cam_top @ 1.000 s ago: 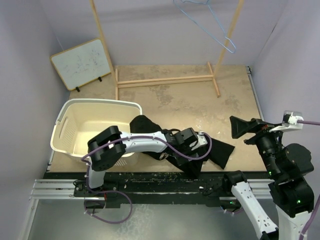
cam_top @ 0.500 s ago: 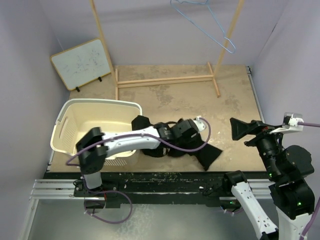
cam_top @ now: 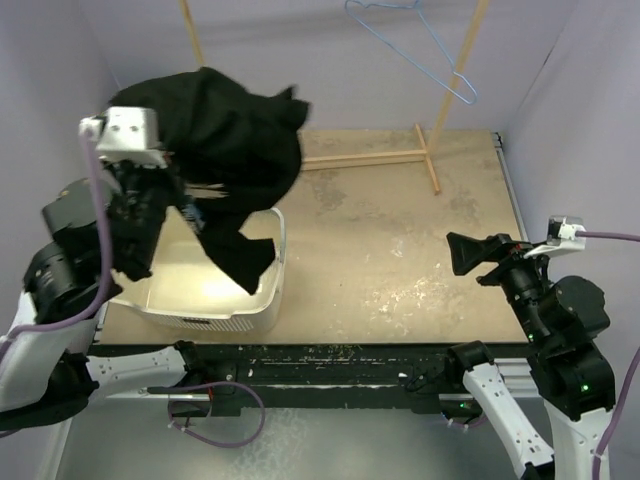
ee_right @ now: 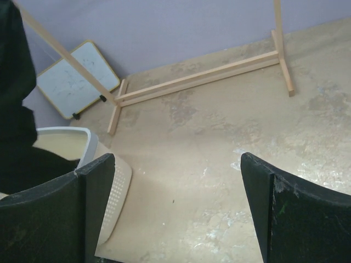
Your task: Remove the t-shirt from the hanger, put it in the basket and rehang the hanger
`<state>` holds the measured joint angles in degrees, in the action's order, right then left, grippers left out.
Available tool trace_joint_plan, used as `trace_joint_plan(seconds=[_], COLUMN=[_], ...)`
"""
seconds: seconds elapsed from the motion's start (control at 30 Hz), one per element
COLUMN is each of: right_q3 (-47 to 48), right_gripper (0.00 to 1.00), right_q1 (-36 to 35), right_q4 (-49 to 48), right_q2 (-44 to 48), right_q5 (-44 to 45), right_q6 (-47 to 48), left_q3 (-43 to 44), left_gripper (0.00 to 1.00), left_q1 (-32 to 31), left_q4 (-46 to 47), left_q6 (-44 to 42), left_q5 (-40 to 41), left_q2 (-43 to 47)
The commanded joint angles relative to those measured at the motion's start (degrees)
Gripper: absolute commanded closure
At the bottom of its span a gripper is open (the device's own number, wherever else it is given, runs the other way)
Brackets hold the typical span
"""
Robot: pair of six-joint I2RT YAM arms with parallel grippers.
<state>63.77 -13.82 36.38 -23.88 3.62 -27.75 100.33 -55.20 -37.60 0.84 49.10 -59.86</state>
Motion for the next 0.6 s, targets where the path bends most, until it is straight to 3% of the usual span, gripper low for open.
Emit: trace_joint_plan(seconds=[0.0,0.17,0.23,0.4,0.57], right_q3=[-0.2,-1.0,-1.1,-1.1,-0.7], right_gripper=[0.03,0.04,0.04,0.05,0.06], right_q1=[-0.1,-0.1,-0.1,-0.1,-0.1], right_q4=[-4.9,-7.0,-7.6,-8.3,-8.0], right_q2=[-1.4,-2.7,-3.3,-4.4,-5.1], right_q5=[-3.0,-4.9,-6.0,-7.6,-8.3], right_q6=[-0.7,-1.4,-1.6,-1.9,-1.9], left_q3=[0.0,-4.4,-9.7,-20.0,-23.5], left_gripper=[1.00,1.00,1.00,0.86,0.83], left_q1=[-0.2,-0.2,-0.2,-0.1,-0.1], left_q4=[-11.8,-25.3,-27.0,-29.3,-31.5], left_q6=[1.4,15.4,18.6,25.3,28.9], left_q5=[15.3,16.6,15.3,13.1,16.1], left_q2=[1.6,6.5,8.5,9.5,6.8])
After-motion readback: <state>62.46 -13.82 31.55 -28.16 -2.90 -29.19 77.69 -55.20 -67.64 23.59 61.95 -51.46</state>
